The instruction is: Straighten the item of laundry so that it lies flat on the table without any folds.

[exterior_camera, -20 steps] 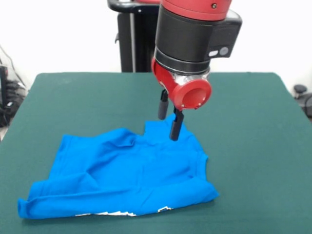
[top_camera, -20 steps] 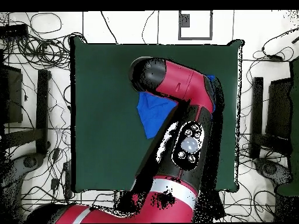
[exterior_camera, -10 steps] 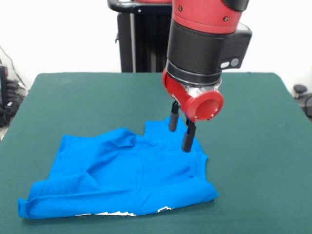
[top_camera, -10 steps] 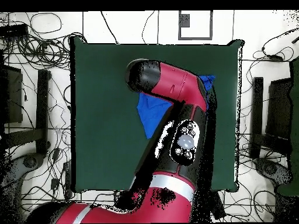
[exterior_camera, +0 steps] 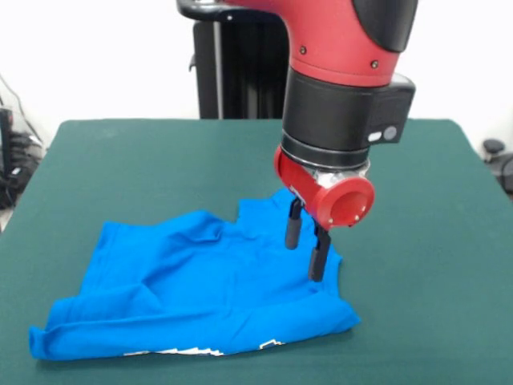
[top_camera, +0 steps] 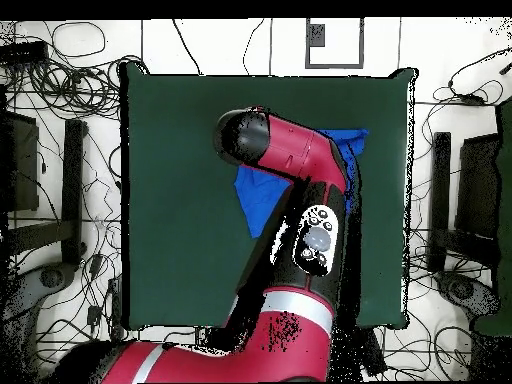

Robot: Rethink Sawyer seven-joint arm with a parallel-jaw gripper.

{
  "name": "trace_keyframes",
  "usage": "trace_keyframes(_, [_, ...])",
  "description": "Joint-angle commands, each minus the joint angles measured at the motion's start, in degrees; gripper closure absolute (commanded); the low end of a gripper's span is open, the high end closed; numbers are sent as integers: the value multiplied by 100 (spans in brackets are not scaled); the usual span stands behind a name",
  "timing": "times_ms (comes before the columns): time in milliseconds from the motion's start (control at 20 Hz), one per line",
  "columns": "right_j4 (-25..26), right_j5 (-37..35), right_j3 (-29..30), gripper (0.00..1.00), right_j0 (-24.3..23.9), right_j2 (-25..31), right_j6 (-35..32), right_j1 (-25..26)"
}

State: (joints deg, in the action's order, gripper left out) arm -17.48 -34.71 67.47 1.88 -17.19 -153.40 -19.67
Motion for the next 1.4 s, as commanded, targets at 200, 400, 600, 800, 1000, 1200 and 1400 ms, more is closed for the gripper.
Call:
trace_keyframes(200, [441,-58,266,0,-46,761,351,473])
trace_keyframes(400, [462,-180,170,0,-58,725,376,504])
trace_keyframes(600, [487,-178,252,0,-59,731,423,463])
trace_keyframes(800, [545,11,428,0,-75,790,393,401])
trace_keyframes(1000, [643,126,548,0,-83,858,301,358])
trace_keyframes(1200, [759,236,653,0,-86,896,228,318])
trace_keyframes(1400, [867,420,819,0,-137,1021,316,273])
